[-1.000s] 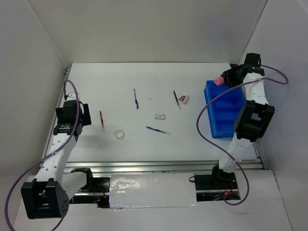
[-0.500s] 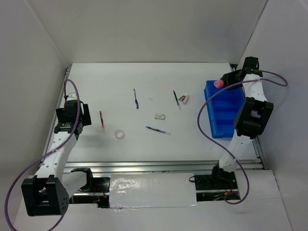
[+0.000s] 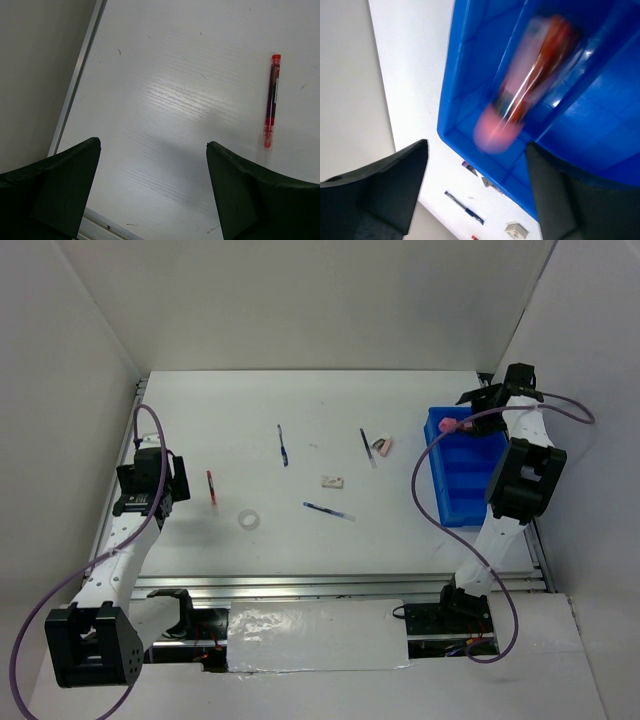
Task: Sort the stationery into containers
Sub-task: Place the stationery into the container
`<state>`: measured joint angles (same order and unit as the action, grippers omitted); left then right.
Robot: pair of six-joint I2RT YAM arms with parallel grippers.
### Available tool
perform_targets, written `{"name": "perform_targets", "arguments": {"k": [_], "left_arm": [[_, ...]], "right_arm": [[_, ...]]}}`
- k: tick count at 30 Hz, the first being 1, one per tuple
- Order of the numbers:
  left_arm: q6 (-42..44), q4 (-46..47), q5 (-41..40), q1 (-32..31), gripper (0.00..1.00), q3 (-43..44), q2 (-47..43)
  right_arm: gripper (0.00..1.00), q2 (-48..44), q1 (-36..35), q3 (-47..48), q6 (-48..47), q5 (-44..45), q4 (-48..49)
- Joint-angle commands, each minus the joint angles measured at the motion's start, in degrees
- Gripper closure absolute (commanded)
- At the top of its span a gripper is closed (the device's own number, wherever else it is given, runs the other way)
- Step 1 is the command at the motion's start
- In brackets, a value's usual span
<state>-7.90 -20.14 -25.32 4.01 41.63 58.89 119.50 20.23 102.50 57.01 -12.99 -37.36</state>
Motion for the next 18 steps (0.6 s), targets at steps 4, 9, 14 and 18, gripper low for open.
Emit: {"name": "perform_targets", "arguments": {"k": [4, 9, 14, 18], "left_arm": [[-1.2, 1.1, -0.6, 0.5, 0.01, 2.3, -0.1], [-0.5, 0.8, 1.1, 0.8, 0.01, 2.5, -1.3], [4.5, -0.1, 7.6, 1.6, 0.01, 2.2, -3.7], [10.4, -1.7, 17.0, 2.0, 0.01, 2.1, -6.2]], "right_arm": [[0.06, -1.3, 0.3, 2.7, -0.3, -2.7, 2.2], [0.13, -8.8, -1.5, 0.3, -7.8, -8.3, 4.6], [0.28, -22.8, -6.6, -4.6, -32.3, -13.5, 9.5], [0.30, -30.3, -15.0, -7.5, -53.9, -11.1, 5.8]]}}
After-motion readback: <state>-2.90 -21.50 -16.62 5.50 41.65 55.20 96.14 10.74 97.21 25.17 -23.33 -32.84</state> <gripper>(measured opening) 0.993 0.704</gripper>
